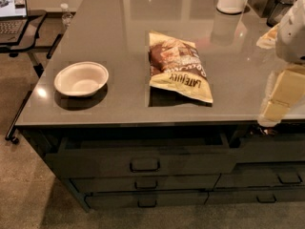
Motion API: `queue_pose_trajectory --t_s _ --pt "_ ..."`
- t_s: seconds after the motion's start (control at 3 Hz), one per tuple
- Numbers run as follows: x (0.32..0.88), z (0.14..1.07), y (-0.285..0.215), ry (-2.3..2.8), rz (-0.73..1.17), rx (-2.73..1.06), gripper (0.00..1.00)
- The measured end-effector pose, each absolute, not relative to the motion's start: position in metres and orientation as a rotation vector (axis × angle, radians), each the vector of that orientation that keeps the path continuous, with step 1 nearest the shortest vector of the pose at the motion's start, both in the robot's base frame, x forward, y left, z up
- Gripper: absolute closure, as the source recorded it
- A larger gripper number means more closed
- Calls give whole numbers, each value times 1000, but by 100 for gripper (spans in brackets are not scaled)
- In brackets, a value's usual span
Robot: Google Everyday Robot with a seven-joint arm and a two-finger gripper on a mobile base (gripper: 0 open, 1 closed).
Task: Open top drawer
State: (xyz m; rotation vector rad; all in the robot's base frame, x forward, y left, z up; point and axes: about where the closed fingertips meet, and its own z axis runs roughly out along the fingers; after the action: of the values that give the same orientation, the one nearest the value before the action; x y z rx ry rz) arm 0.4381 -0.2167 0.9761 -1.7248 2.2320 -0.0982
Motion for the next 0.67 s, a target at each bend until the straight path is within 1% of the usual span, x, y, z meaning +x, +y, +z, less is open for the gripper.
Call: queue_pose_trajectory --t_s 0.33,0.67 --pt "438 976 -217 2231 -100 -1724 0" --pt "427 958 -222 2243 -78 -1702 0"
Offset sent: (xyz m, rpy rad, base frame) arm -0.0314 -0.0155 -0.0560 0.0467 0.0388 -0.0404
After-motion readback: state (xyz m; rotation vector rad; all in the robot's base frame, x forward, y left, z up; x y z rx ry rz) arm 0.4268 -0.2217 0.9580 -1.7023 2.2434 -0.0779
